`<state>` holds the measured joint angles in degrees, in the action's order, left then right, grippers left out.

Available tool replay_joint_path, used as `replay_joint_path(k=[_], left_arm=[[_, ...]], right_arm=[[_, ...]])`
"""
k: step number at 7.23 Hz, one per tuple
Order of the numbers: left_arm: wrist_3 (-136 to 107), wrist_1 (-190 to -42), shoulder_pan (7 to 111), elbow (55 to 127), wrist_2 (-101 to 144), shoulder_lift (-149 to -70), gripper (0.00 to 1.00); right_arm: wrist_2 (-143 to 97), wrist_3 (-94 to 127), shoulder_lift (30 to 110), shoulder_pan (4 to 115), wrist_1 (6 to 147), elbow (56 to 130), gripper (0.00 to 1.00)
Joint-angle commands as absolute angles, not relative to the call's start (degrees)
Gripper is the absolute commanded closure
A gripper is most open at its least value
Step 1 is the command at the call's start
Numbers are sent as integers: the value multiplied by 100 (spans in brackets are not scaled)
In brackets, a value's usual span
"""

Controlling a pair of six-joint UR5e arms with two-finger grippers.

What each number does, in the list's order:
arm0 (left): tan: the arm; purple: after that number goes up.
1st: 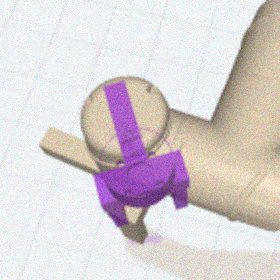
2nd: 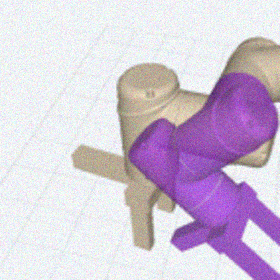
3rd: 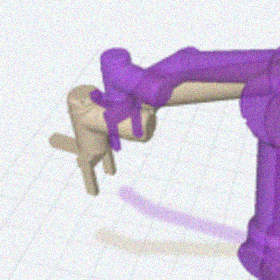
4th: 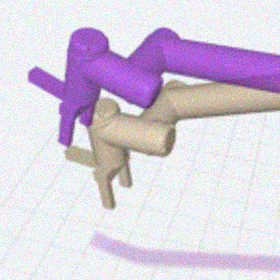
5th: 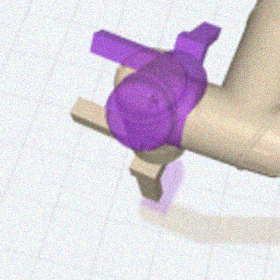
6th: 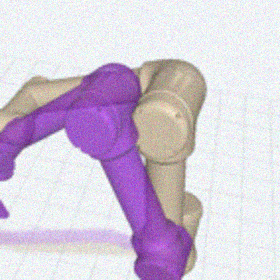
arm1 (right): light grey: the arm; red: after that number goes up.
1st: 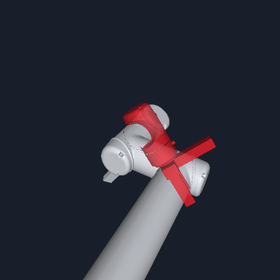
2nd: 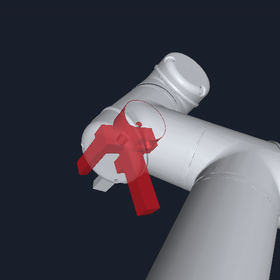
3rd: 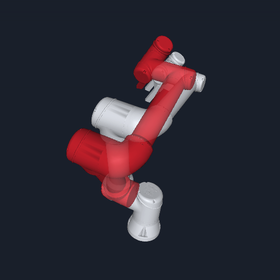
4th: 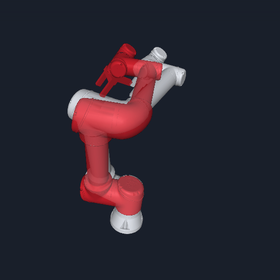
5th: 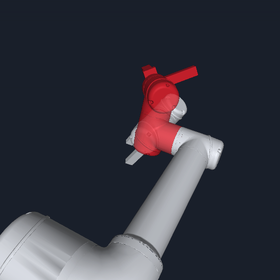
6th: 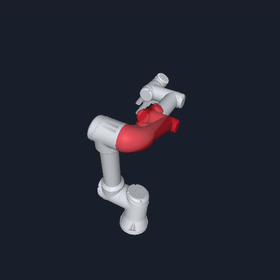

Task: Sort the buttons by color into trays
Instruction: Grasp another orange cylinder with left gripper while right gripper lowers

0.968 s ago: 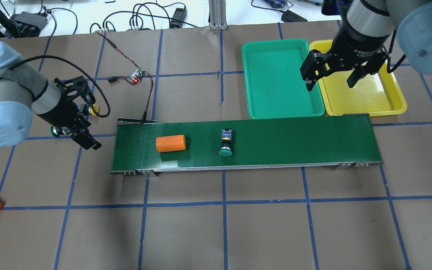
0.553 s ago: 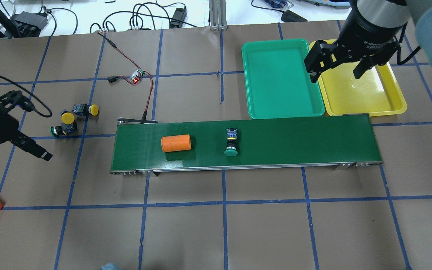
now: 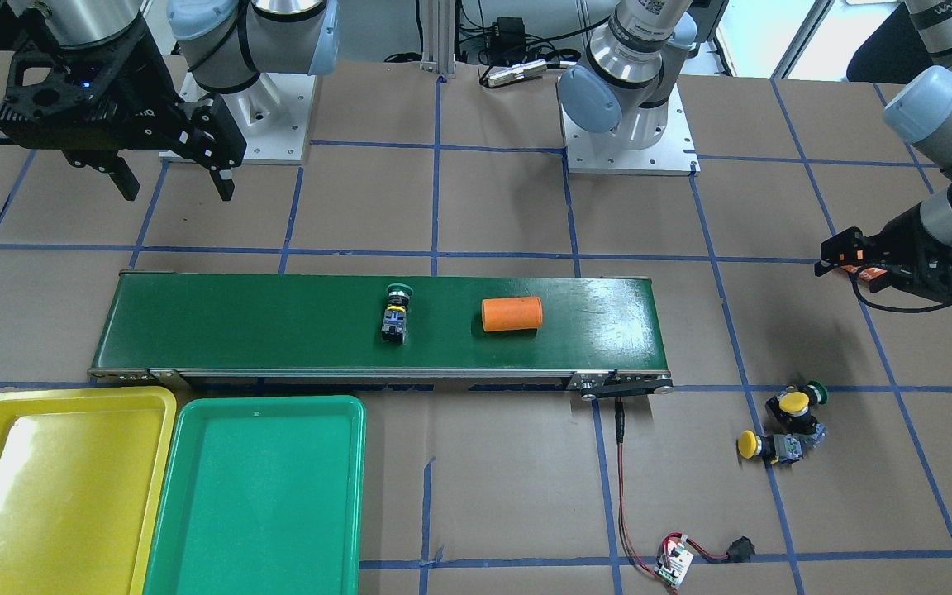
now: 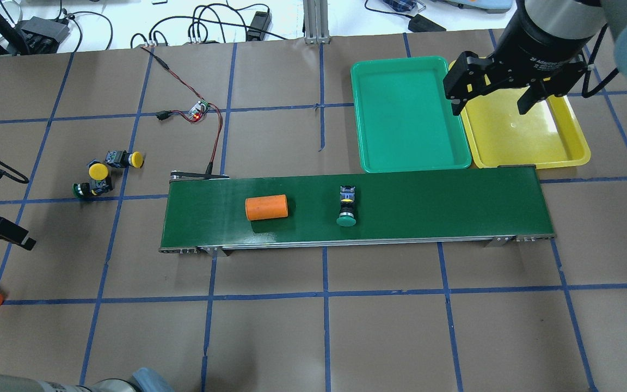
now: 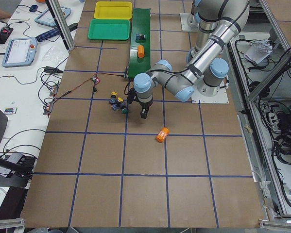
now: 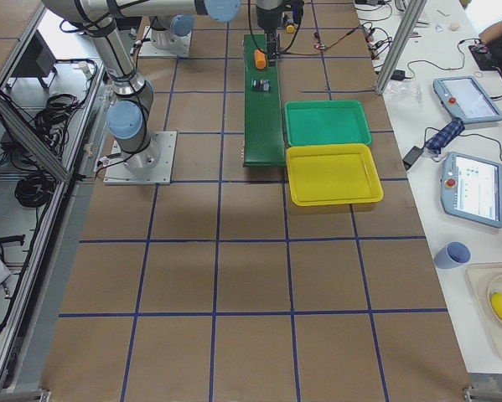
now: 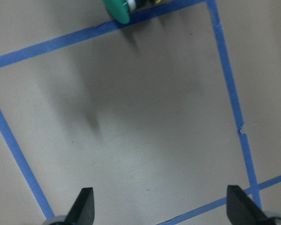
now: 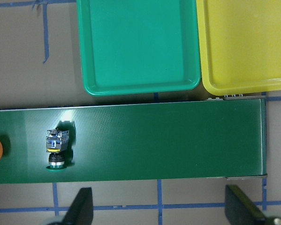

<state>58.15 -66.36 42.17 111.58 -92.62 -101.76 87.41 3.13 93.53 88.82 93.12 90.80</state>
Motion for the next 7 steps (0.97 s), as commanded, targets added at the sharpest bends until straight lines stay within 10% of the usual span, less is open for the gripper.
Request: replay_joint_path(k=[1,7], left_arm=[[5468,-6557,3352,11188,-9545,-10387,0],[5379,-6082,2778,11197,-9413,-10748,0]], right_arm=[[8719,1011,9343,8886,9308,9097,0],[8745,563,9203,8860,9468,8975,0]])
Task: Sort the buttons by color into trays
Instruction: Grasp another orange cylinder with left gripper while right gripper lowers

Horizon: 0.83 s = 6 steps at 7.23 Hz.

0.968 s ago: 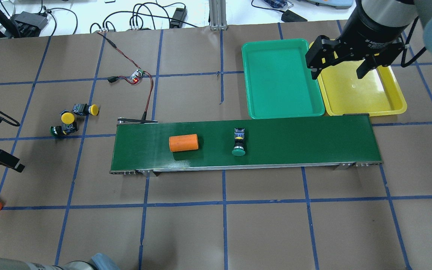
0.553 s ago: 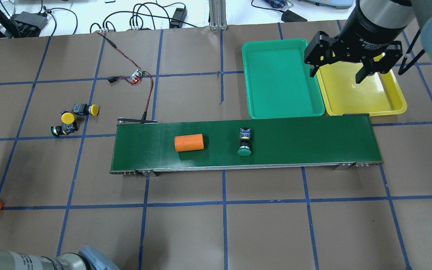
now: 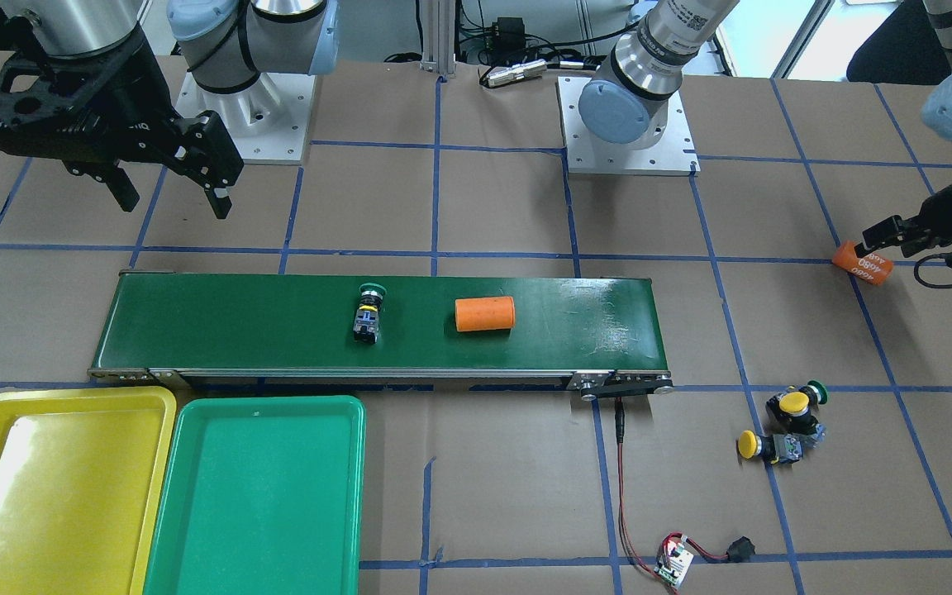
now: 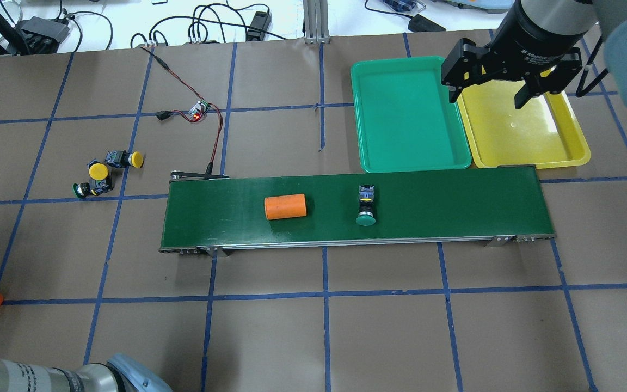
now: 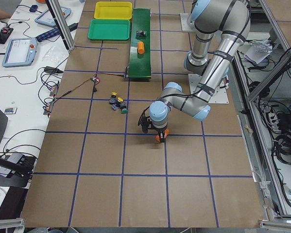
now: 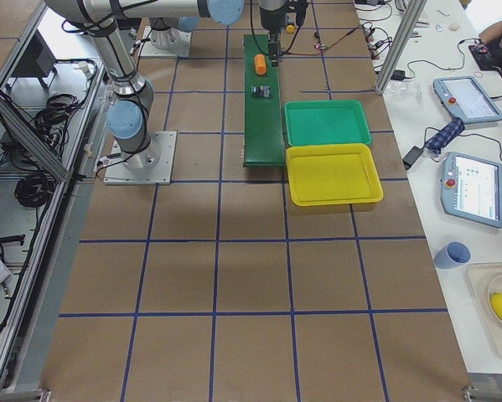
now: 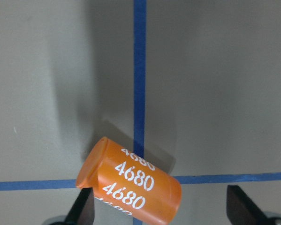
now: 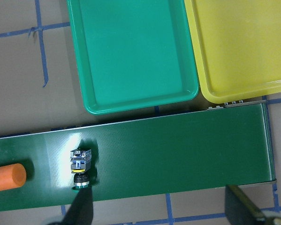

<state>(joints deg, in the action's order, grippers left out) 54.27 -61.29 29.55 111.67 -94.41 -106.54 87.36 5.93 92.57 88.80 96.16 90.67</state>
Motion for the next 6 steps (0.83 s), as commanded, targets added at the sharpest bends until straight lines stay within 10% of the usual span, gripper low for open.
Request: replay_joint_path(k=[1,4,5,6], left_arm=[[4996,-6082,2786,11223,-9404,-10827,0],[4606,-6047,2839,11233,-9082,-11047,3],[4675,-5925,2848,11224,-8957,-11144,15],[4745,-5950,2865,11215,-8982,-11092,49]], right_arm=[[8763,563,9046,8842,9283,8756,0],[8771,554,8930,8850,8974,8726,0],[8763,536,8947,8877,9035,9110,0],[8737,562,8939,8886,9479,9706,0]])
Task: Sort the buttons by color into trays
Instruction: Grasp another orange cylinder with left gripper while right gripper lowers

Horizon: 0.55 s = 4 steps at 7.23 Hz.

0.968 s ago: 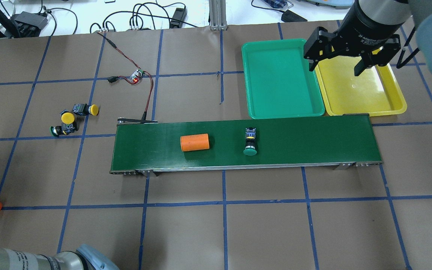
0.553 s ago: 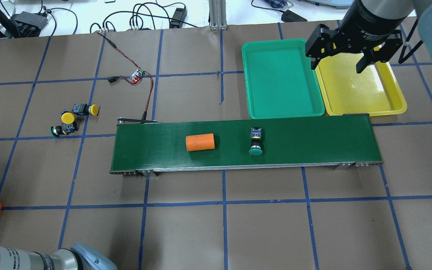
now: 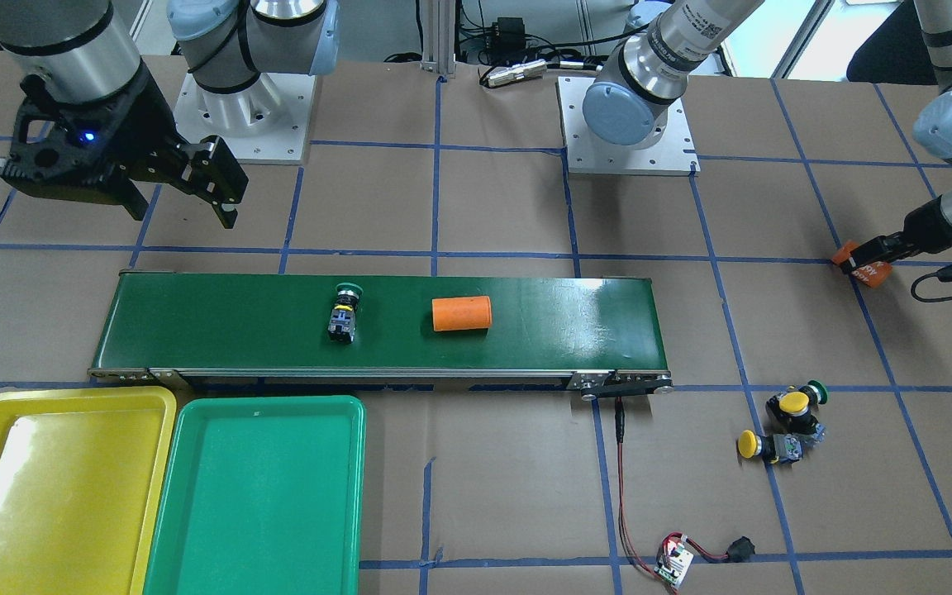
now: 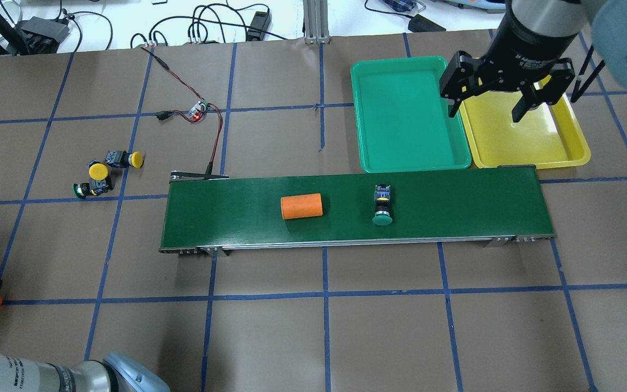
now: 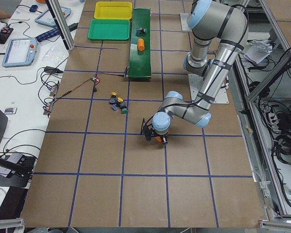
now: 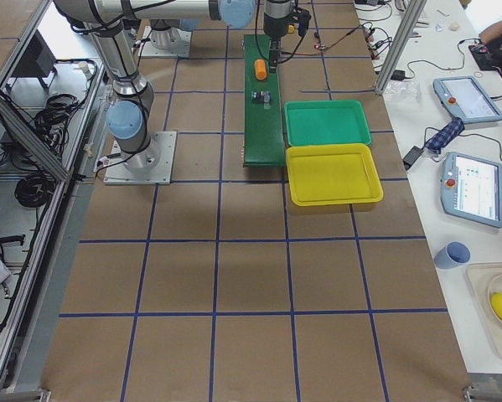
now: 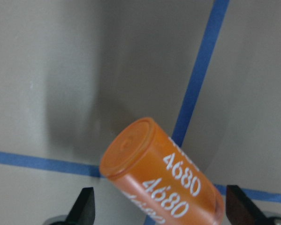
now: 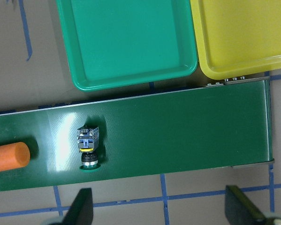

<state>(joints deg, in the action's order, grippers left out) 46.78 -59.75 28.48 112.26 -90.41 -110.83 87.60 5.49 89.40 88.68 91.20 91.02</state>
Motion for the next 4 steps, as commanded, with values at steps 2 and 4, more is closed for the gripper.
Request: replay_joint_path(k=[2,4], left_arm=[[4729,-6055,2953,11180,-9113,-10943,100],[4912,-6634,3153,10979,-9149,-10750,100]], right_arm=[[8789,545,8938,8903,10577,10806,0],[8815,510,8877,8912,10880,11161,0]])
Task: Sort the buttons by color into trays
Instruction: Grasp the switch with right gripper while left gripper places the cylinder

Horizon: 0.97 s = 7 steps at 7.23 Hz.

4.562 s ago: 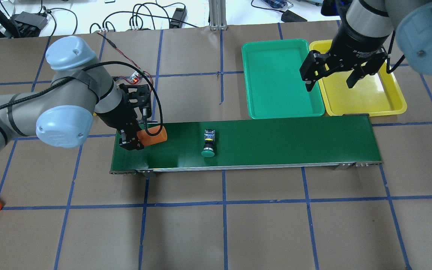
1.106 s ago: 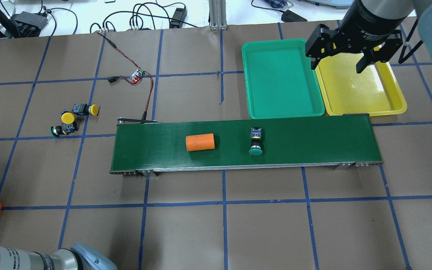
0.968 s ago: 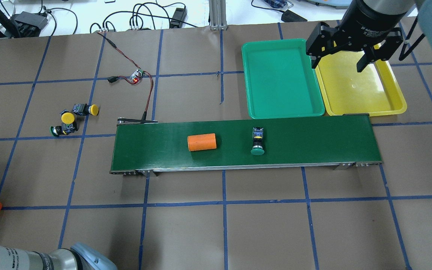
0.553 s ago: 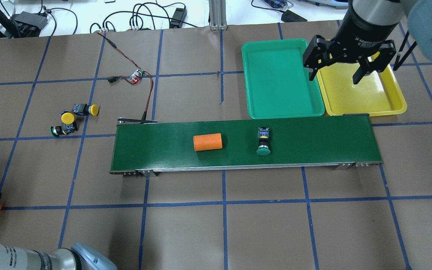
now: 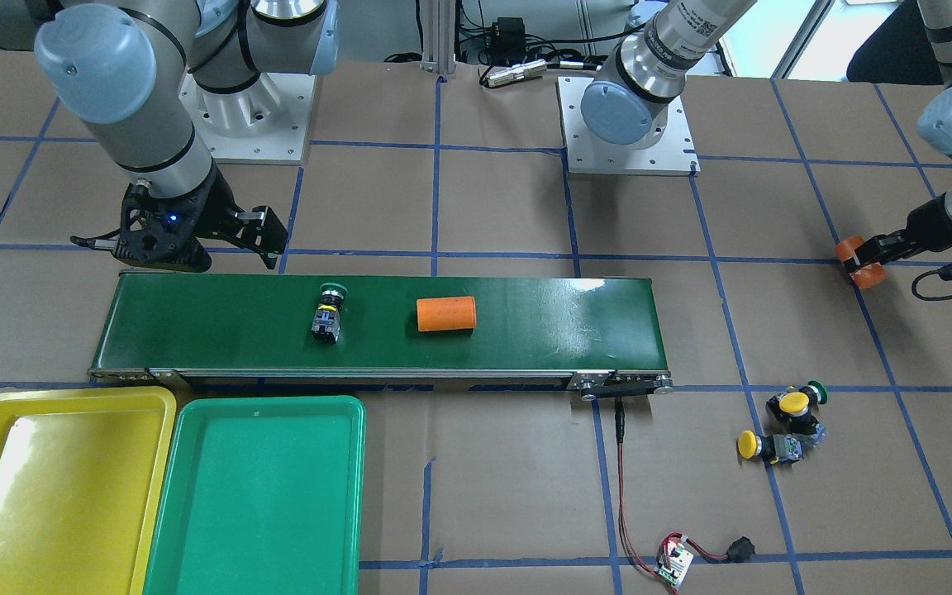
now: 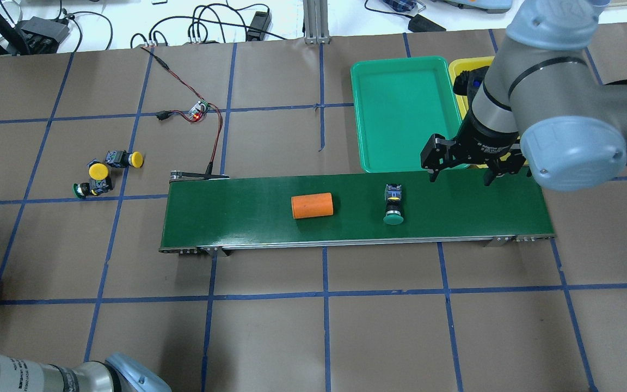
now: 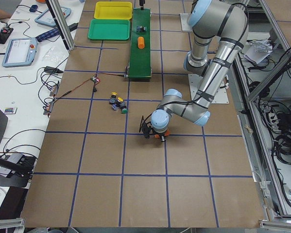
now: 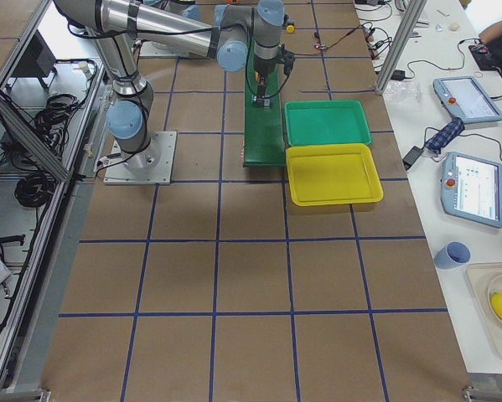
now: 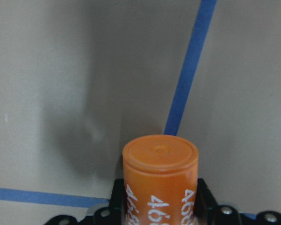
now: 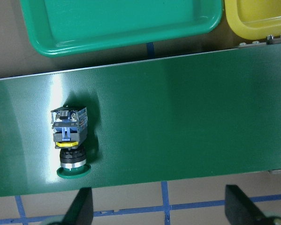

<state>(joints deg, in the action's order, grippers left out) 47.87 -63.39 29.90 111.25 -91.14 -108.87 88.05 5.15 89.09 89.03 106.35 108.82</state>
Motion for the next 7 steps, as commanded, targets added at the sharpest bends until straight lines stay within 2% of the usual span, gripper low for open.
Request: replay_joint_path(k=[1,2,3,6,7], left_arm=[[5000,-7236,3721,10516,-9149,-10566,100],[4975,-7695,4388,9990,-9193,-10399,100],[4279,-8204,4925,9776,-9254,-10241,100],[1293,-8647,6403,9826,-9176,-9880,100],[187,-8692,6860,9809,-9132,-10009,100]], right_arm=[[8833,484,8668,8886,11072,11310,0],[8824,475,8501,8877,11274,11451,0],[8807,475,8447,8877,11537,11470,0],[8710,483,8271,8903,12102,11505,2],[8719,483,8253,8903,12120,11505,4]])
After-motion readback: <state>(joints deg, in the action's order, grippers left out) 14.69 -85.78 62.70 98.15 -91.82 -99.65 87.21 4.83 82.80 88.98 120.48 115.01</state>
